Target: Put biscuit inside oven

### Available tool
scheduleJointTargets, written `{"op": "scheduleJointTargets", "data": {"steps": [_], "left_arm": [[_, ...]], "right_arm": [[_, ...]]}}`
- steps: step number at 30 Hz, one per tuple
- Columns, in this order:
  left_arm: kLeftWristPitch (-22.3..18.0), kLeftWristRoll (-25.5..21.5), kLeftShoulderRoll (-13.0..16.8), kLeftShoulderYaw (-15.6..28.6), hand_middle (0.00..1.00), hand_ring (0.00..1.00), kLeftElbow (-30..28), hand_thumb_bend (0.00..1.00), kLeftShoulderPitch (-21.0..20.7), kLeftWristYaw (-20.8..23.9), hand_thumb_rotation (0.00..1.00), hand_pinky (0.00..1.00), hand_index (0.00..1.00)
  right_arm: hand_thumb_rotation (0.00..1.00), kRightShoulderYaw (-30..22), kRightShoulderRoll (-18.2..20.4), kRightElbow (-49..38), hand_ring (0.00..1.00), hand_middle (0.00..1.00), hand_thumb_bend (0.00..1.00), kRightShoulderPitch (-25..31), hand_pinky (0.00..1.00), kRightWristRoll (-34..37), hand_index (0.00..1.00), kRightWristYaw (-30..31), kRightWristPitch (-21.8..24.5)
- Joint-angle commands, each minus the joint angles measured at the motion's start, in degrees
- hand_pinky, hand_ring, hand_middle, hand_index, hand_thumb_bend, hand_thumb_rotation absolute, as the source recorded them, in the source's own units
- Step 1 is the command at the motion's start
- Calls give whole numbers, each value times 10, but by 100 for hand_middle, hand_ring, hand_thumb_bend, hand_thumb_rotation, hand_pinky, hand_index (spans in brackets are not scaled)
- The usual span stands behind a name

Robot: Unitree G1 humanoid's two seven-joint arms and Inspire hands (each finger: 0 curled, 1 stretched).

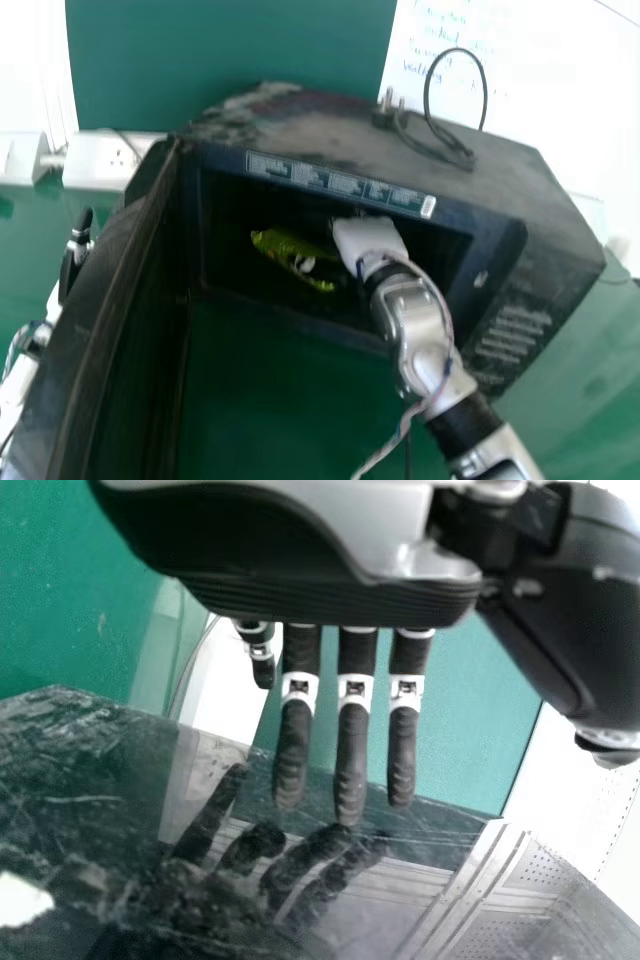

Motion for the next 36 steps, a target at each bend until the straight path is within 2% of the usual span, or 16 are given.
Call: {"op": "scheduleJointTargets", "data": {"steps": [1, 5, 8, 11, 14, 17, 21, 24, 27, 30, 31, 33, 36], "left_arm": [[-9, 4, 1, -1, 40, 30, 5, 52, 4, -4, 9, 23, 49], [1, 0, -1, 1, 40, 30, 1, 52, 5, 2, 8, 23, 49], [-3, 1, 1, 1, 40, 30, 3, 52, 5, -1, 9, 23, 49], [-7, 0, 0, 1, 40, 30, 8, 52, 3, -5, 9, 23, 49], [-11, 5, 1, 1, 40, 30, 8, 52, 3, -2, 9, 23, 49], [-13, 4, 2, 1, 40, 29, 12, 52, 2, -5, 9, 23, 49], [-16, 2, 3, 3, 40, 30, 19, 52, 0, -10, 9, 23, 49], [-14, 0, 4, 4, 40, 30, 22, 52, -2, -11, 9, 23, 49], [-12, -6, 4, 6, 40, 30, 26, 52, -4, -15, 9, 22, 49], [-12, -8, 4, 6, 40, 30, 28, 52, -5, -17, 9, 22, 49], [-11, -8, 4, 6, 40, 30, 28, 52, -6, -17, 9, 22, 49], [-10, -9, 3, 6, 40, 30, 28, 52, -6, -16, 9, 23, 49], [-13, -7, 3, 6, 40, 30, 29, 52, -7, -14, 9, 23, 49]], "right_arm": [[48, -10, -14, -55, 65, 76, 91, 21, 47, -8, 85, 47, 10], [52, -26, -35, -152, 60, 72, 95, 53, 42, -22, 85, 111, 10], [54, -41, -50, -225, 54, 67, 94, 78, 37, -32, 84, 159, 5], [55, -78, -71, -303, 54, 67, 91, 116, 37, -16, 83, 182, -10], [56, -118, -86, -369, 51, 65, 90, 157, 34, -10, 88, 194, -21], [58, -165, -99, -431, 59, 74, 90, 191, 40, 9, 88, 212, -32], [59, -233, -102, -505, 66, 76, 95, 237, 45, 36, 86, 218, -35], [59, -275, -109, -552, 59, 71, 89, 256, 42, 39, 87, 255, -26], [60, -317, -113, -589, 67, 77, 89, 273, 48, 39, 87, 275, -25], [65, -375, -124, -614, 70, 79, 88, 282, 50, 88, 87, 291, -25], [65, -398, -123, -618, 69, 76, 88, 283, 49, 117, 84, 288, -23], [62, -447, -113, -627, 62, 70, 87, 286, 48, 183, 81, 277, -15], [56, -509, -95, -636, 57, 65, 81, 285, 47, 265, 76, 255, 5]]}}
